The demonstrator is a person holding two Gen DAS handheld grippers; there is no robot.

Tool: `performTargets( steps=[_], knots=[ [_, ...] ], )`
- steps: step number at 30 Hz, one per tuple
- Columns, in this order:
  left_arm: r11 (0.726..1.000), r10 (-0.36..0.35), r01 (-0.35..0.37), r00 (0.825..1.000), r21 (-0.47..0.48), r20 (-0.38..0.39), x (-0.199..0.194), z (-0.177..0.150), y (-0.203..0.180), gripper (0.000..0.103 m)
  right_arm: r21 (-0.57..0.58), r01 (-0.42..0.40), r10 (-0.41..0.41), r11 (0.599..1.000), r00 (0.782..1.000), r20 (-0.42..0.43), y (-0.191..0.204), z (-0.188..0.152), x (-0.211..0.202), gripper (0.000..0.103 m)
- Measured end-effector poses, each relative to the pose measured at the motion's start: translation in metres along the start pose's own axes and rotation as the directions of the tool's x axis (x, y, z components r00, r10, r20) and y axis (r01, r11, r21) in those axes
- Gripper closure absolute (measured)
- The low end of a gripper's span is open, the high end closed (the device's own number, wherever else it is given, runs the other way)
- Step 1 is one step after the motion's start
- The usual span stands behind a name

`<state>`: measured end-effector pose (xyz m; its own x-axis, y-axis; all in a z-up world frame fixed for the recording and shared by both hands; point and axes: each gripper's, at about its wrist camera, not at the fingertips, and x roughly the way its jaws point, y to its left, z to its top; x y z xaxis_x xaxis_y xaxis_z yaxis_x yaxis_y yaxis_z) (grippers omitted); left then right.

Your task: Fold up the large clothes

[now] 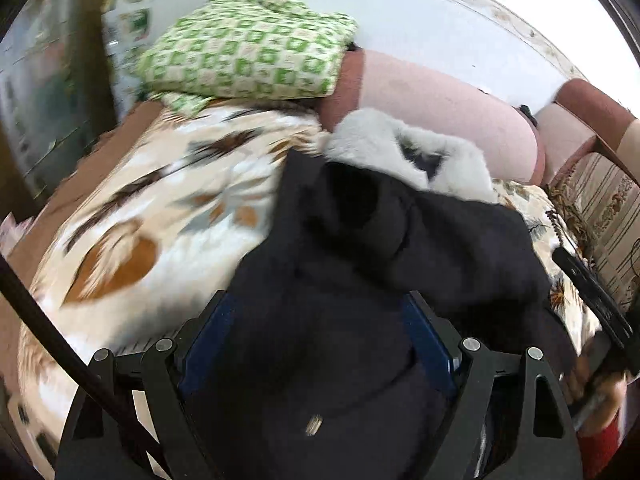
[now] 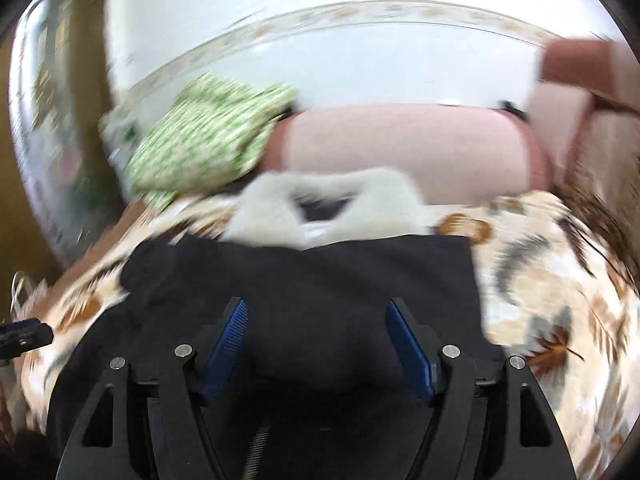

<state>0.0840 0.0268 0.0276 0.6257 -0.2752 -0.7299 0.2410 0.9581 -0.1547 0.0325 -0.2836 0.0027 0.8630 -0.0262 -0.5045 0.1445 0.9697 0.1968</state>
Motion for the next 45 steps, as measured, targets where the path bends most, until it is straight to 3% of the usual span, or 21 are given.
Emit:
performTargets(
  steps=[4, 7, 9, 10, 12, 15, 18, 20, 22, 24, 26, 30, 31, 34, 38, 42, 45],
  knots=[
    [0.999, -0.053, 0.054, 0.997, 0.003, -0.059, 0.05, 0.036, -0.012, 0.019, 0.189, -0.014, 0.021, 0.982, 0.999, -0.035, -0.044, 0.005, 0.01, 0.027],
    [0.998, -0.056, 0.052, 0.991, -0.038, -0.12, 0.092, 0.052, -0.016, 0.02, 0.222, 0.012, -0.002, 0.975, 0.999, -0.045, -0.059, 0.008, 0.012, 0.027],
    [0.998, -0.029, 0.02, 0.985, -0.055, -0.169, 0.12, 0.056, -0.019, 0.048, 0.213, 0.045, -0.038, 0.976, 0.999, -0.038, -0.064, 0.01, 0.01, 0.027],
    [0.999, -0.002, -0.006, 0.98, -0.044, -0.197, 0.129, 0.057, -0.021, 0.083, 0.214, 0.052, -0.046, 0.975, 0.998, -0.035, -0.066, 0.01, 0.009, 0.027],
    [0.999, 0.036, -0.041, 0.976, -0.015, -0.217, 0.135, 0.061, -0.026, 0.086, 0.216, 0.06, -0.053, 0.975, 0.998, -0.035, -0.069, 0.01, 0.008, 0.027],
    [0.999, 0.037, -0.036, 0.992, 0.012, -0.121, 0.111, 0.079, -0.025, 0.088, 0.202, 0.067, -0.061, 0.977, 0.997, -0.037, -0.07, 0.009, 0.01, 0.027],
    [0.999, 0.051, -0.05, 0.996, 0.007, -0.076, 0.101, 0.095, -0.012, 0.095, 0.18, 0.069, -0.062, 0.981, 0.997, -0.046, -0.066, 0.008, 0.015, 0.027],
    [0.99, 0.14, -0.139, 0.987, 0.017, -0.077, 0.112, 0.097, -0.001, 0.098, 0.157, 0.076, -0.067, 0.985, 0.996, -0.061, -0.061, 0.007, 0.023, 0.027],
    [0.983, 0.183, -0.182, 0.976, 0.022, -0.121, 0.132, 0.09, 0.011, 0.098, 0.132, 0.085, -0.073, 0.988, 0.993, -0.089, -0.058, 0.005, 0.034, 0.027],
    [0.983, 0.177, -0.184, 0.962, -0.016, -0.209, 0.155, 0.076, 0.03, 0.098, 0.121, 0.098, -0.081, 0.988, 0.988, -0.132, -0.057, 0.001, 0.048, 0.027],
    [0.98, 0.172, -0.192, 0.954, -0.06, -0.245, 0.169, 0.06, 0.045, 0.093, 0.121, 0.109, -0.086, 0.987, 0.98, -0.179, -0.059, -0.004, 0.061, 0.027],
    [0.975, 0.167, -0.193, 0.964, -0.112, -0.205, 0.153, 0.059, 0.053, 0.075, 0.116, 0.121, -0.093, 0.986, 0.971, -0.221, -0.062, -0.011, 0.073, 0.027],
    [0.976, 0.159, -0.185, 0.967, -0.118, -0.197, 0.146, 0.061, 0.054, 0.066, 0.115, 0.122, -0.094, 0.986, 0.97, -0.224, -0.062, -0.012, 0.073, 0.027],
    [0.977, 0.14, -0.153, 0.986, -0.15, -0.094, 0.112, 0.068, 0.046, 0.051, 0.119, 0.121, -0.09, 0.985, 0.967, -0.239, -0.063, -0.014, 0.076, 0.027],
    [0.989, 0.137, -0.135, 0.99, -0.056, 0.021, 0.091, 0.075, 0.011, 0.032, 0.141, 0.121, -0.082, 0.983, 0.963, -0.256, -0.066, -0.016, 0.079, 0.027],
    [0.989, 0.137, -0.135, 0.99, 0.067, -0.04, 0.122, 0.07, -0.019, 0.032, 0.154, 0.123, -0.081, 0.98, 0.964, -0.254, -0.066, -0.017, 0.079, 0.026],
    [0.989, 0.146, -0.142, 0.982, 0.038, -0.123, 0.159, 0.06, -0.015, 0.029, 0.149, 0.125, -0.084, 0.981, 0.962, -0.258, -0.065, -0.018, 0.08, 0.026]
  ],
)
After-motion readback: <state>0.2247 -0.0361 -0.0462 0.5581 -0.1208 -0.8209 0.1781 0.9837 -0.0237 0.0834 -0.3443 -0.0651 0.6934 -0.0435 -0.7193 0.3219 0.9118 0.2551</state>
